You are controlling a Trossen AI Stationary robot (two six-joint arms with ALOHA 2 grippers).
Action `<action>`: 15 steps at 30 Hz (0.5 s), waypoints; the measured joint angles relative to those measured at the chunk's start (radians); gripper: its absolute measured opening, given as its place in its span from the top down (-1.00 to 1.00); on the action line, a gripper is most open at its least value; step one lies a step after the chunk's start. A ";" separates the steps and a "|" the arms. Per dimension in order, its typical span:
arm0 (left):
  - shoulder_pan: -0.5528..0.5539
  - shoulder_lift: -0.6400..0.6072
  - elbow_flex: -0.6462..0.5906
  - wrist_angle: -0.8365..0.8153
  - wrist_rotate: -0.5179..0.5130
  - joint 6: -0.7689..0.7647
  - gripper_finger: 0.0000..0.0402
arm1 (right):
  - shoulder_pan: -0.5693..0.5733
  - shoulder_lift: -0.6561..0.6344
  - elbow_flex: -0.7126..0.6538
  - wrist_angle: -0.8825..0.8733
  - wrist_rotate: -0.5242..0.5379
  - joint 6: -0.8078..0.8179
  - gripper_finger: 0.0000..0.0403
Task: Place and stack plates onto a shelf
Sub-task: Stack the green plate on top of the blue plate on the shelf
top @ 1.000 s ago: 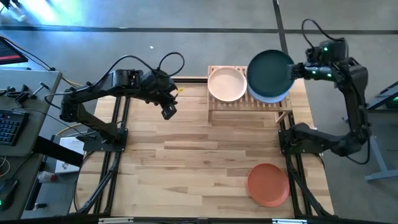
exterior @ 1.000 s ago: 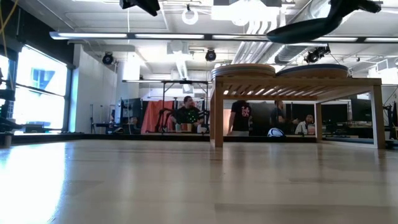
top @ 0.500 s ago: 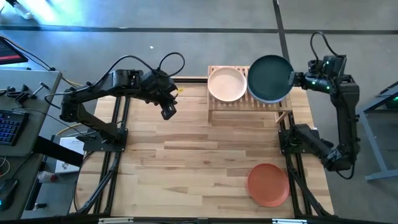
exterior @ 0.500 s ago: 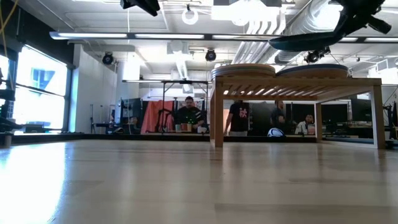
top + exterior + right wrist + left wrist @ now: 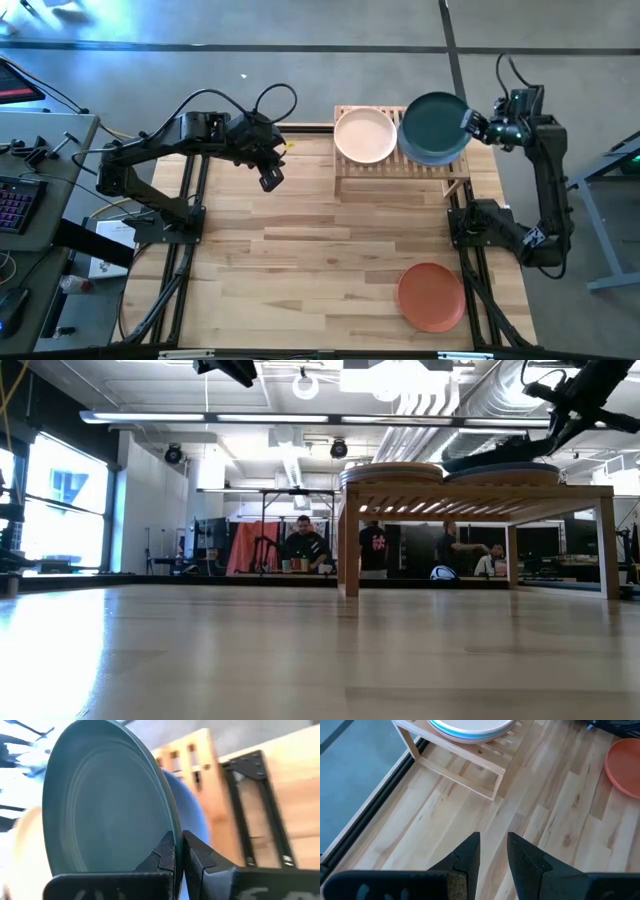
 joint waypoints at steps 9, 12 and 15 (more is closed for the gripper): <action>0.003 0.000 0.000 0.000 -0.027 0.001 0.56 | 0.000 0.046 0.000 -0.032 0.045 -0.011 1.00; 0.009 0.000 0.000 0.001 -0.027 0.001 0.56 | 0.000 0.066 0.000 -0.052 0.044 -0.019 1.00; 0.016 0.000 0.000 0.001 -0.027 0.001 0.56 | 0.000 0.077 0.000 -0.052 0.042 -0.020 1.00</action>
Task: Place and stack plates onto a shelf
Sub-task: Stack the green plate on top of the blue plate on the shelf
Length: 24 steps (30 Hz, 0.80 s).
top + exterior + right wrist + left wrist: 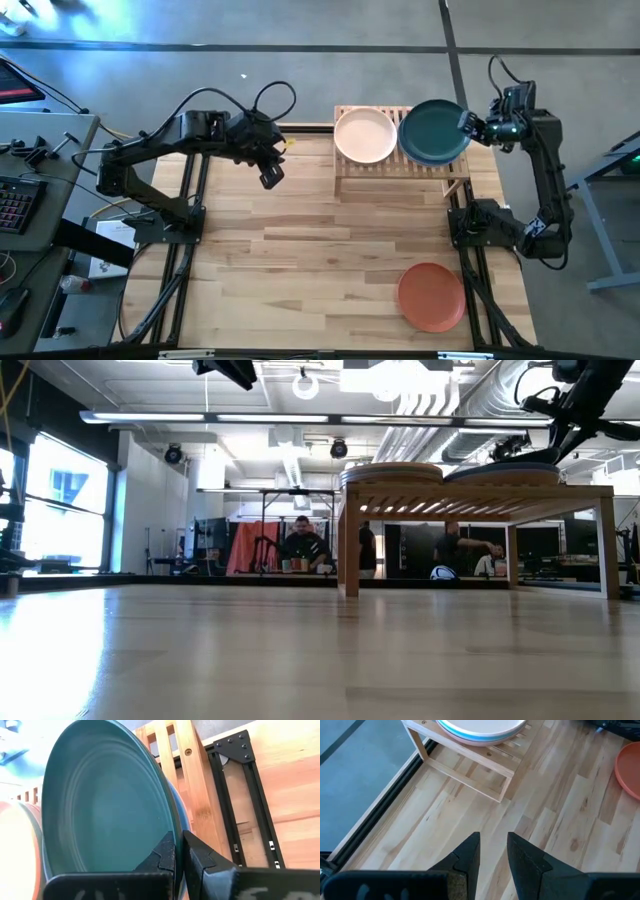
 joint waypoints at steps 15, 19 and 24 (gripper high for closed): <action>0.004 0.000 0.000 0.000 0.000 0.000 0.56 | 0.000 -0.001 0.000 -0.001 -0.020 -0.037 1.00; 0.004 0.000 0.000 0.000 0.000 0.000 0.56 | 0.000 -0.001 0.000 -0.001 -0.027 -0.025 1.00; 0.004 0.000 0.000 0.000 0.000 0.000 0.56 | 0.000 -0.001 0.000 -0.001 -0.031 -0.017 1.00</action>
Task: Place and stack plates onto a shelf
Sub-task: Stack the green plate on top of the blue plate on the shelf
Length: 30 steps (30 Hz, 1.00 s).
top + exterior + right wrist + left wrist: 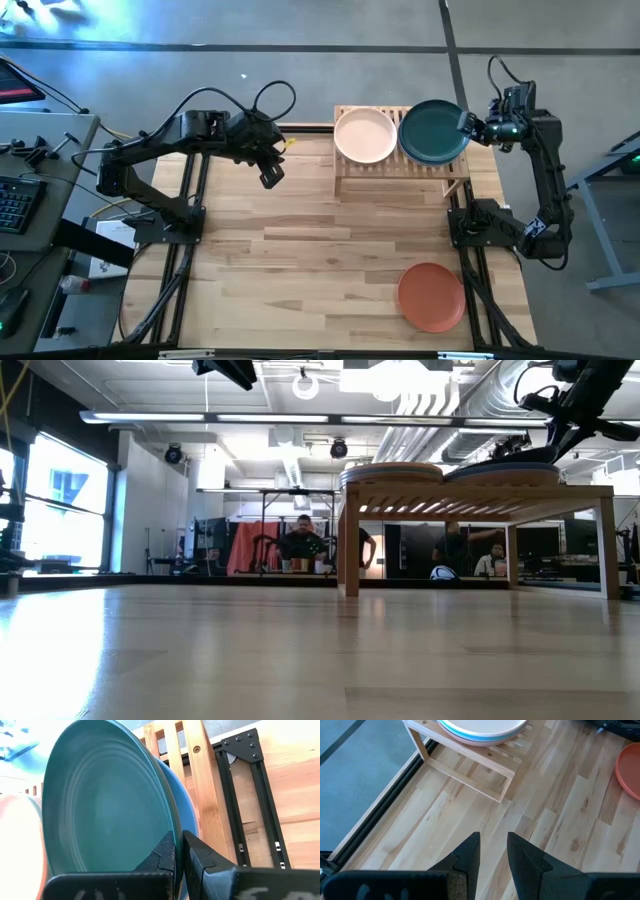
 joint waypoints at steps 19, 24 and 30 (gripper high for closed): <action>0.000 0.000 0.000 0.000 0.000 0.020 0.56 | 0.000 0.000 0.000 -0.026 -0.011 0.025 1.00; 0.000 0.000 0.000 0.000 0.000 0.026 0.56 | 0.000 0.000 0.000 -0.026 -0.015 0.019 1.00; 0.000 0.000 0.000 0.000 0.000 0.026 0.56 | 0.000 0.000 0.000 -0.055 -0.021 0.031 0.98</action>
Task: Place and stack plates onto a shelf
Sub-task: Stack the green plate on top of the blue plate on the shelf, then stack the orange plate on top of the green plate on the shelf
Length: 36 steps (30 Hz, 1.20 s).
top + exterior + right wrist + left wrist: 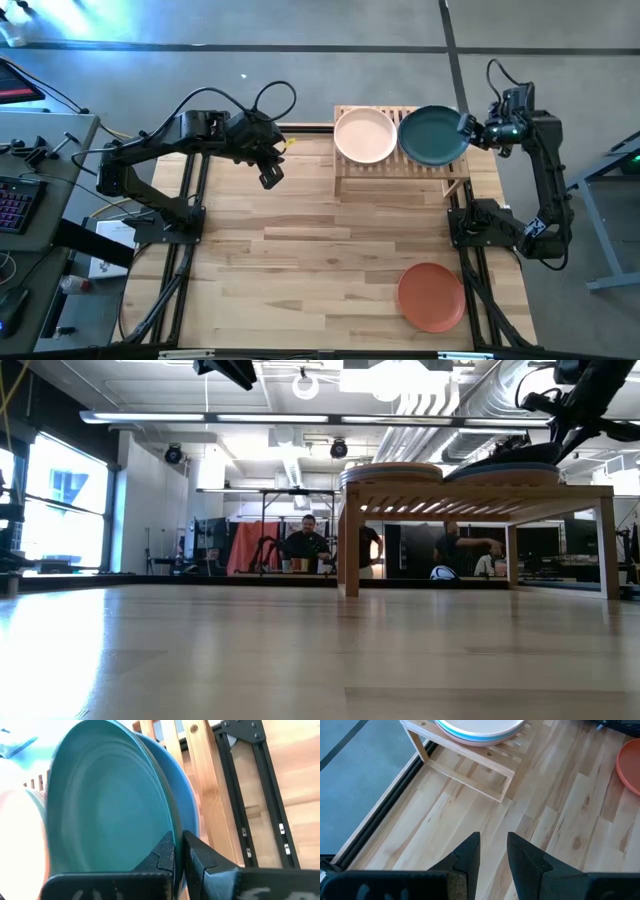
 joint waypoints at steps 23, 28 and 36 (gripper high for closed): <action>0.000 0.000 0.000 0.001 -0.076 -0.010 0.56 | 0.000 0.001 0.170 -0.064 0.107 0.008 0.53; 0.000 0.000 0.000 0.008 -0.076 -0.010 0.56 | 0.000 0.000 0.207 -0.116 0.081 -0.011 0.53; 0.000 0.000 0.000 0.008 -0.076 -0.012 0.56 | 0.030 -0.006 0.206 -0.318 -0.126 -0.113 0.53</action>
